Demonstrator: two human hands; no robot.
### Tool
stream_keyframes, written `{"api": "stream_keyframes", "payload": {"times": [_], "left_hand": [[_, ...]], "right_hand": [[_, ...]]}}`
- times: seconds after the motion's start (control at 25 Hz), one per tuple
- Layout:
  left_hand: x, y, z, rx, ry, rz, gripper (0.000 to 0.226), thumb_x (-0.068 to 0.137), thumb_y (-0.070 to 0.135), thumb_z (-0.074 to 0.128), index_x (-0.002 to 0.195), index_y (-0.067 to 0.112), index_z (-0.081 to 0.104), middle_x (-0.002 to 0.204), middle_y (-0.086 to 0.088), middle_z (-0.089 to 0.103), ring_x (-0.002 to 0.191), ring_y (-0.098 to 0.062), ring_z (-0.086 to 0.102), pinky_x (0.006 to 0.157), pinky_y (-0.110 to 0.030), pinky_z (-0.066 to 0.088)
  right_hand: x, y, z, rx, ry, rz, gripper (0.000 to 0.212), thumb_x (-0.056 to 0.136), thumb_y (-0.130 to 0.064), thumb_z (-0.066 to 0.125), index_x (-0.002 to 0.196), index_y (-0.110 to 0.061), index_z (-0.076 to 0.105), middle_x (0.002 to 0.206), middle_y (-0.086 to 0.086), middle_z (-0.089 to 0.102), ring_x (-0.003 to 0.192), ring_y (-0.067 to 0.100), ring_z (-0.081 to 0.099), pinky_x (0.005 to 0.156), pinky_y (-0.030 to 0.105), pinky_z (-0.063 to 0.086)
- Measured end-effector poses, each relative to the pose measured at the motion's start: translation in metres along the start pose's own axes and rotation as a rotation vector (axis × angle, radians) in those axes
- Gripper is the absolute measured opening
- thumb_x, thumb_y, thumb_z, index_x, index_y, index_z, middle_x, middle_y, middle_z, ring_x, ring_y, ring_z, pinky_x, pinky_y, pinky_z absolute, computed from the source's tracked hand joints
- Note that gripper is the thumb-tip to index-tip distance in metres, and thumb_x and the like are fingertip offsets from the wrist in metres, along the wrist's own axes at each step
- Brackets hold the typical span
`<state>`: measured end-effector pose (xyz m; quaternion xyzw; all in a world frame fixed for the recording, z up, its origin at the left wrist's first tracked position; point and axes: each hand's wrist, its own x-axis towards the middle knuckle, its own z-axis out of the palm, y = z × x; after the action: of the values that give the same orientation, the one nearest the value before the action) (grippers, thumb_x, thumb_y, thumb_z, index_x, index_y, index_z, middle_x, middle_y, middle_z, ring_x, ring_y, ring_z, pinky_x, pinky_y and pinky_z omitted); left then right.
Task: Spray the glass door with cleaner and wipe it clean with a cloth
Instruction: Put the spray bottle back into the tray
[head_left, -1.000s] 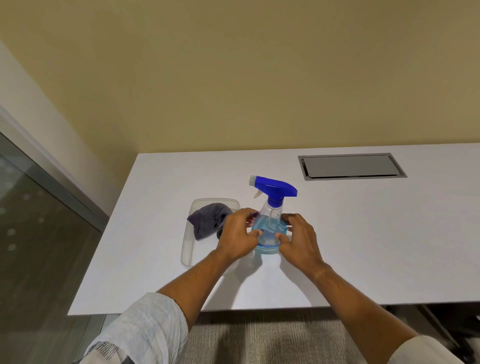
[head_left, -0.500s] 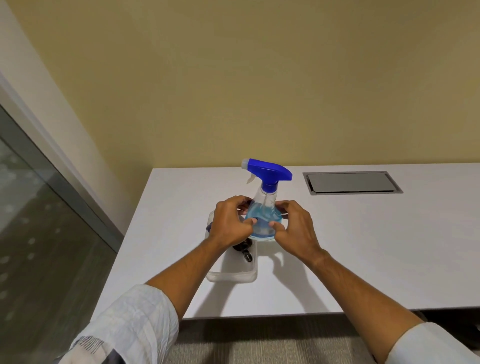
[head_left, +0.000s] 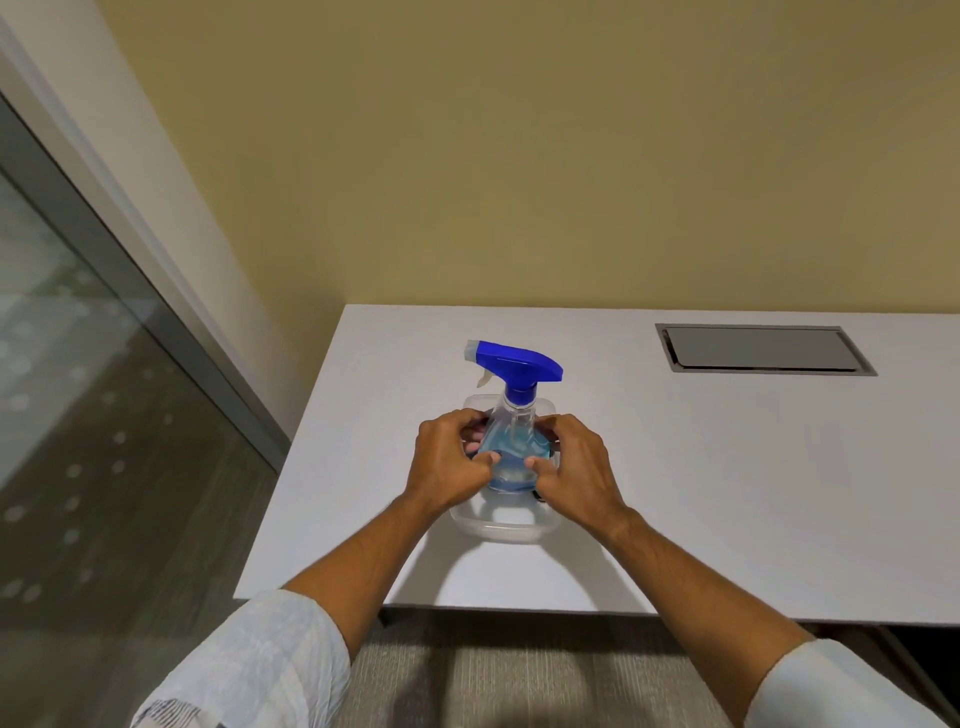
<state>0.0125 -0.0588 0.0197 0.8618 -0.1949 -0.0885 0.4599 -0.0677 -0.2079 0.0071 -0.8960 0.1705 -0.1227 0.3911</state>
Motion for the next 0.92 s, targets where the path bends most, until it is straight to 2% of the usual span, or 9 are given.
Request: {"api": "stream_keyframes", "payload": {"times": [0.12, 0.24, 0.4, 0.6, 0.72, 0.92], "left_hand": [[-0.005, -0.014, 0.003, -0.011, -0.027, -0.055, 0.047, 0.072, 0.006, 0.08, 0.116, 0.01, 0.065, 0.098, 0.004, 0.067, 0.08, -0.01, 0.064, 0.069, -0.009, 0.051], [-0.007, -0.024, 0.007, -0.027, -0.04, -0.069, 0.044, 0.071, 0.004, 0.08, 0.113, 0.01, 0.066, 0.095, 0.005, 0.067, 0.079, -0.009, 0.066, 0.064, -0.004, 0.05], [-0.006, -0.036, 0.012, 0.001, -0.063, -0.099, 0.041, 0.071, 0.006, 0.08, 0.11, 0.01, 0.066, 0.091, 0.007, 0.065, 0.075, -0.001, 0.063, 0.061, -0.004, 0.048], [-0.003, -0.046, 0.018, 0.004, -0.088, -0.105, 0.041, 0.071, 0.003, 0.079, 0.11, 0.008, 0.066, 0.094, 0.005, 0.067, 0.086, -0.012, 0.067, 0.072, -0.014, 0.054], [-0.001, -0.046, 0.02, 0.004, -0.089, -0.096, 0.04, 0.072, 0.004, 0.079, 0.109, 0.009, 0.066, 0.094, 0.005, 0.066, 0.085, -0.01, 0.065, 0.071, -0.012, 0.051], [0.001, -0.049, 0.023, 0.024, -0.11, -0.075, 0.041, 0.074, 0.009, 0.079, 0.112, 0.011, 0.065, 0.101, 0.002, 0.067, 0.09, -0.012, 0.065, 0.077, -0.019, 0.054]], "right_hand": [[-0.005, 0.005, 0.016, 0.036, -0.029, 0.02, 0.045, 0.082, -0.008, 0.073, 0.124, -0.012, 0.054, 0.117, 0.001, 0.06, 0.097, 0.009, 0.054, 0.086, 0.018, 0.046], [-0.006, 0.014, 0.028, 0.031, -0.048, 0.045, 0.042, 0.083, -0.01, 0.073, 0.121, -0.013, 0.054, 0.118, 0.004, 0.063, 0.097, 0.01, 0.057, 0.09, 0.027, 0.053], [-0.006, 0.024, 0.038, 0.017, -0.066, 0.054, 0.042, 0.083, -0.012, 0.073, 0.12, -0.013, 0.054, 0.118, 0.007, 0.063, 0.101, 0.016, 0.061, 0.089, 0.03, 0.055], [-0.007, 0.032, 0.048, 0.001, -0.072, 0.084, 0.043, 0.083, -0.012, 0.073, 0.122, -0.011, 0.054, 0.119, 0.007, 0.062, 0.104, 0.016, 0.061, 0.088, 0.023, 0.051], [-0.005, 0.037, 0.051, 0.015, -0.075, 0.105, 0.044, 0.084, -0.013, 0.072, 0.124, -0.013, 0.053, 0.12, 0.005, 0.062, 0.106, 0.018, 0.062, 0.086, 0.019, 0.048], [-0.005, 0.039, 0.051, 0.02, -0.104, 0.142, 0.048, 0.086, -0.016, 0.071, 0.128, -0.013, 0.049, 0.123, 0.005, 0.061, 0.108, 0.02, 0.062, 0.089, 0.025, 0.051]]}}
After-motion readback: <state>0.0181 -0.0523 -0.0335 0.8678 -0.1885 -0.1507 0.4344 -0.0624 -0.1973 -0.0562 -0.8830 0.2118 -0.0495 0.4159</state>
